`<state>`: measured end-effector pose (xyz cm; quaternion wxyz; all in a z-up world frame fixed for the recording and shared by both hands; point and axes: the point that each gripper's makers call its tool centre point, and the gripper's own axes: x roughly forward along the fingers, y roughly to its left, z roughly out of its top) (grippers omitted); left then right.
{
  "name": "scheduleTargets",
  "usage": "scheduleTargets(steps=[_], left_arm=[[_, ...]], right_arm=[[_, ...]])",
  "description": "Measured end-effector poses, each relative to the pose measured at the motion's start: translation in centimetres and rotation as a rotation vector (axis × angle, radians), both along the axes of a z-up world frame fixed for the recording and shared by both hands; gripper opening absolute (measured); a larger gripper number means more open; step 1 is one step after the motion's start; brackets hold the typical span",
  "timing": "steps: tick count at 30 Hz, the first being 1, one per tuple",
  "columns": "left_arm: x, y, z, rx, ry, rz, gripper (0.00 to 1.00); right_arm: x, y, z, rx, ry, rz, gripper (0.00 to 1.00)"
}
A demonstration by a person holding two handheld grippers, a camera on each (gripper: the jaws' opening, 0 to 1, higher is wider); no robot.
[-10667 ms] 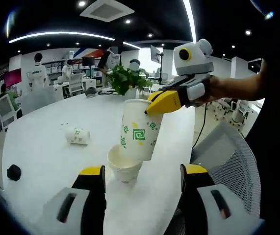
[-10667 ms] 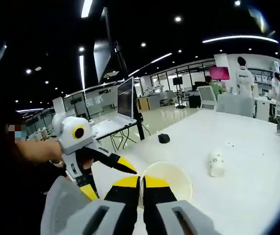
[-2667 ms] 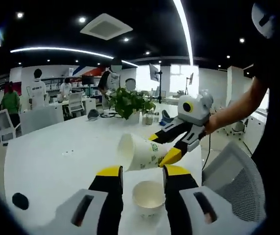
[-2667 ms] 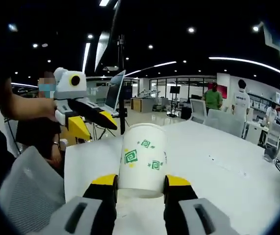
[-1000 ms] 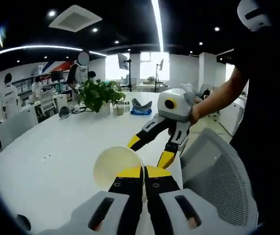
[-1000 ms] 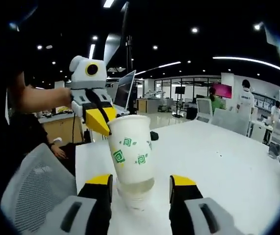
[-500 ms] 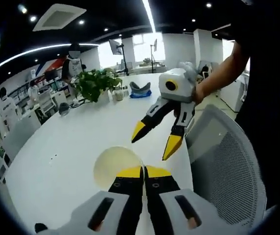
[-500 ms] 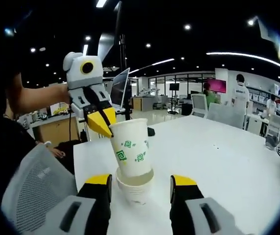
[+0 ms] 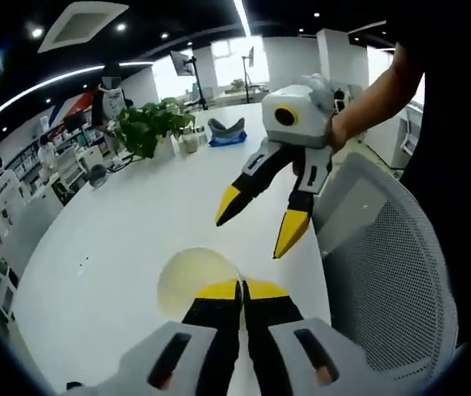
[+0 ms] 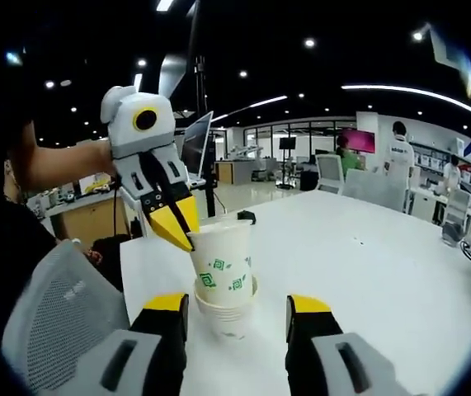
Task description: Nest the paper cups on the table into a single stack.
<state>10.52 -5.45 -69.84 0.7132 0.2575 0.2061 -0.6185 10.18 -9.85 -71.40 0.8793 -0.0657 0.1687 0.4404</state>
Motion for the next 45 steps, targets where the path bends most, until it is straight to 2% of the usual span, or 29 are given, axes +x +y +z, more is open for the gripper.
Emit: scheduleTargets(steps=[8,18,27,31,35,45], left_arm=[[0.2,-0.2,-1.3,0.026,0.024,-0.006,0.00],[0.2,-0.9,-2.3,-0.030,0.146,0.016,0.00],[0.2,-1.2,-3.3,-0.046,0.194,0.021,0.00],[0.3,-1.3,-4.1,-0.056,0.238,0.021,0.01],[-0.2,-1.8,-4.3,-0.079,0.289,0.021,0.01],[-1.0,-2.4,-4.4,-0.104,0.347,0.018,0.02]], right_arm=[[-0.3,-0.3,-0.3,0.002,0.008,-0.015,0.46],[-0.7,-0.4,-0.7,0.003,0.016,-0.026,0.46],[-0.9,-0.3,-1.0,0.002,0.025,-0.030,0.45],[-1.0,-0.4,-1.2,0.001,0.028,-0.034,0.45],[-1.1,-0.5,-1.3,0.002,0.029,-0.040,0.45],[-1.2,-0.7,-1.6,0.000,0.037,-0.049,0.45]])
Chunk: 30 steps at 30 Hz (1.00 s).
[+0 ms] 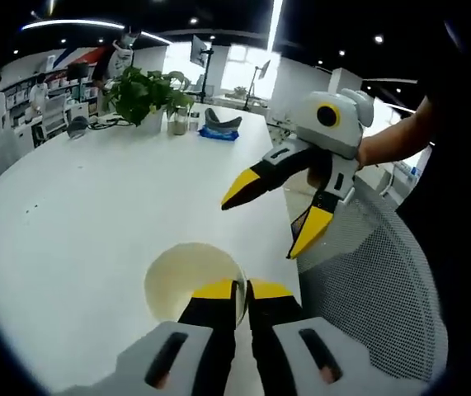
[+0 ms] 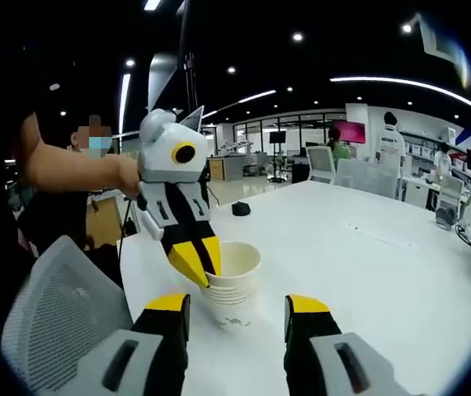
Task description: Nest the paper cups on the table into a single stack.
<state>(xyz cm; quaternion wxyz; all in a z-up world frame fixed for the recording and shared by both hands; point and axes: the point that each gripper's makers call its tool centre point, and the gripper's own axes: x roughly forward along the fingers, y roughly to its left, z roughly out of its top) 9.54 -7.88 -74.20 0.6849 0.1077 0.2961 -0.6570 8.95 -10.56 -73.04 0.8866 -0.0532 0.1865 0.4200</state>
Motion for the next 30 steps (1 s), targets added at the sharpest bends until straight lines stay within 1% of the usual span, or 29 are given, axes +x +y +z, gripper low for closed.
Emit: scheduleTargets(steps=[6,14,20,21,23,25,30], left_arm=[[0.0,-0.2,-0.6,-0.005,0.029,-0.007,0.03],[0.4,-0.2,-0.9,-0.017,0.046,0.002,0.03],[0.4,0.0,-0.7,-0.011,0.023,0.004,0.03],[0.3,0.0,-0.4,-0.018,0.017,0.005,0.03],[0.4,0.1,0.0,-0.028,0.015,0.017,0.06],[0.6,0.2,0.2,-0.031,0.009,0.027,0.12],[1.2,0.9,1.3,-0.059,-0.045,0.053,0.15]], right_arm=[[0.0,-0.2,-0.2,0.001,0.006,-0.006,0.45],[-0.1,-0.3,-0.6,-0.001,0.012,-0.012,0.45],[-0.1,-0.4,-0.7,-0.002,0.013,-0.012,0.45],[-0.1,-0.4,-0.7,-0.002,0.014,-0.012,0.45],[0.0,-0.4,-0.7,-0.003,0.014,-0.010,0.45],[0.0,-0.4,-0.8,-0.005,0.016,-0.007,0.45],[0.0,0.0,-0.9,-0.009,0.018,0.004,0.45]])
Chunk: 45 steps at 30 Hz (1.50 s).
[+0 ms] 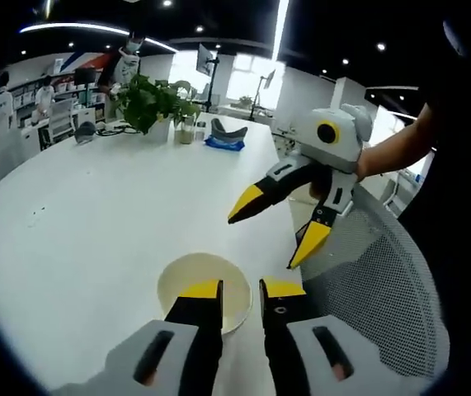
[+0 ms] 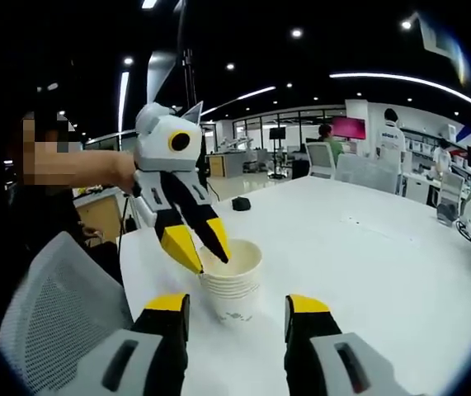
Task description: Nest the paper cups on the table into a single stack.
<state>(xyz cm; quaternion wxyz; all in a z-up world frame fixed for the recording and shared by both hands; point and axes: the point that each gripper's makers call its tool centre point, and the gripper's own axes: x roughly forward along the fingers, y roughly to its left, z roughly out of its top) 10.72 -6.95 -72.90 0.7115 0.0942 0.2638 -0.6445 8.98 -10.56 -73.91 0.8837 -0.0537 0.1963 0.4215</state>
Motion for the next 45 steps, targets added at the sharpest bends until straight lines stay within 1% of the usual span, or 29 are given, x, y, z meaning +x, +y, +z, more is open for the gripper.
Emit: scheduleTargets(steps=[3,5,9,13,15,18,19,20,22,26,29,37,45], left_arm=[[0.3,0.8,0.9,-0.029,-0.024,0.030,0.18],[1.0,1.4,1.5,-0.056,-0.047,0.071,0.20],[1.6,2.5,2.0,-0.076,-0.067,0.113,0.23],[1.8,3.7,1.4,-0.065,-0.082,0.136,0.28],[2.0,4.3,0.7,-0.040,-0.104,0.148,0.32],[1.7,4.6,-0.5,-0.014,-0.114,0.148,0.34],[1.7,4.6,-0.7,-0.011,-0.116,0.148,0.35],[1.5,4.6,-1.3,-0.005,-0.120,0.144,0.36],[1.3,4.4,-2.0,0.003,-0.124,0.144,0.38],[1.2,3.7,-3.4,0.007,-0.129,0.147,0.42],[1.0,3.0,-4.5,0.007,-0.112,0.137,0.42],[1.5,2.2,-5.1,-0.019,-0.107,0.158,0.43],[1.7,1.6,-5.2,-0.036,-0.109,0.147,0.41]], right_arm=[[0.1,0.4,-0.1,0.000,0.002,0.007,0.46],[0.3,0.6,-0.1,-0.002,0.001,0.009,0.47],[0.5,1.1,-0.2,-0.004,-0.002,0.018,0.49],[0.9,1.7,-0.3,-0.005,-0.006,0.026,0.50],[1.1,2.0,-0.3,-0.006,-0.007,0.029,0.51],[1.4,2.2,-0.2,-0.005,-0.011,0.031,0.52],[1.4,2.3,-0.2,-0.005,-0.012,0.031,0.52],[1.5,2.3,-0.3,-0.005,-0.015,0.031,0.52],[1.7,2.4,-0.3,-0.006,-0.018,0.029,0.53],[2.1,2.7,-0.7,-0.012,-0.018,0.030,0.54],[2.4,2.8,-0.8,-0.012,-0.019,0.029,0.54],[3.2,3.6,-1.5,-0.014,-0.012,0.023,0.55],[3.4,4.6,-2.2,-0.019,0.006,0.035,0.54]])
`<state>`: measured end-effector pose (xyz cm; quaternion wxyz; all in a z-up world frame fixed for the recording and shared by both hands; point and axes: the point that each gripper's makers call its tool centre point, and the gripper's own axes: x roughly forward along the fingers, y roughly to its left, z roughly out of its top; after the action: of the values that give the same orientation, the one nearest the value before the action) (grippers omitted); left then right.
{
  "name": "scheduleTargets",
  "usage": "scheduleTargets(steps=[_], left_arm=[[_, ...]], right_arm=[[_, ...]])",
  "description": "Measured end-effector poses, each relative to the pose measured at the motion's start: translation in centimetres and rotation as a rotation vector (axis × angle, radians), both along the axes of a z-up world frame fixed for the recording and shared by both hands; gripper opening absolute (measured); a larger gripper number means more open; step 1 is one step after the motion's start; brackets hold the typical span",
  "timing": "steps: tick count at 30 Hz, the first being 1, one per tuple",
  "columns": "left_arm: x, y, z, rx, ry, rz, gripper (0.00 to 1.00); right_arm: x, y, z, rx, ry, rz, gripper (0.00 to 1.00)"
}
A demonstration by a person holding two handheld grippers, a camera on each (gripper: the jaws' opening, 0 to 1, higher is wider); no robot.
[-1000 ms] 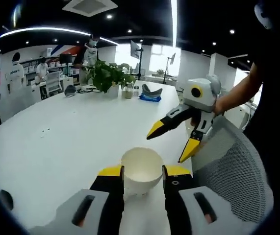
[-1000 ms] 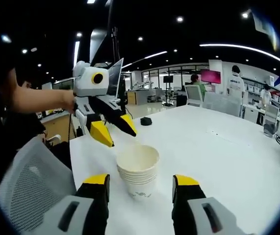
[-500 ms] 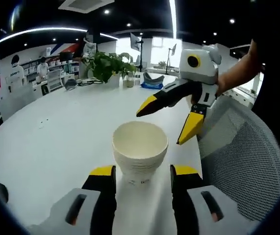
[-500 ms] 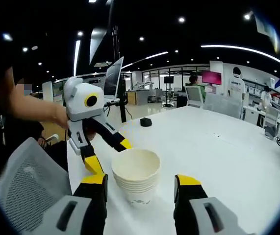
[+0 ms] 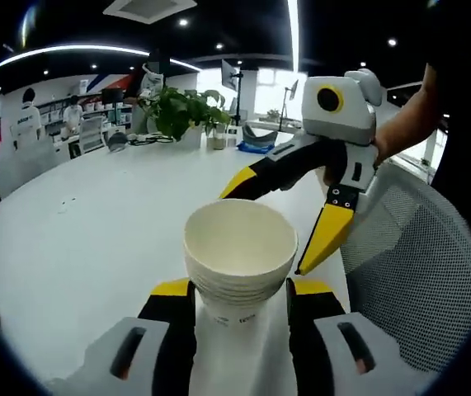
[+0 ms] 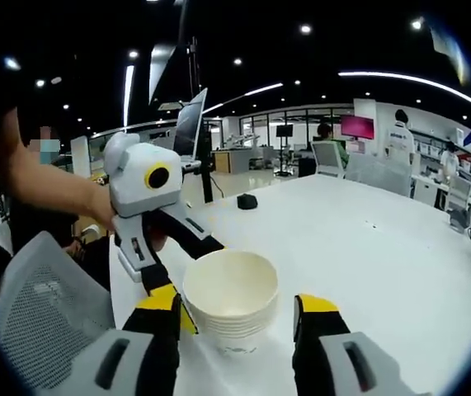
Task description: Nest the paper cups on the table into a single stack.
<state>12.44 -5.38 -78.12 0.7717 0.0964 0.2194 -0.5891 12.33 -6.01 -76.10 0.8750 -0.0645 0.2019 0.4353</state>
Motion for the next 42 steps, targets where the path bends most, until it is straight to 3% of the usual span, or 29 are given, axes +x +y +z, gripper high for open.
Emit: scheduleTargets(steps=[7,28,35,42], left_arm=[[0.1,-0.1,0.3,0.003,-0.001,-0.007,0.39],[4.3,-0.2,1.3,0.027,-0.050,-0.006,0.37],[6.5,0.5,0.4,0.051,-0.057,-0.003,0.37],[6.9,0.5,-0.4,0.079,-0.056,0.001,0.37]], right_arm=[[0.0,0.5,0.1,0.007,0.016,0.010,0.46],[4.3,0.0,1.2,0.025,-0.013,-0.013,0.46],[5.7,0.3,1.0,0.016,-0.020,-0.018,0.46],[6.4,0.3,0.3,0.005,-0.008,-0.018,0.46]])
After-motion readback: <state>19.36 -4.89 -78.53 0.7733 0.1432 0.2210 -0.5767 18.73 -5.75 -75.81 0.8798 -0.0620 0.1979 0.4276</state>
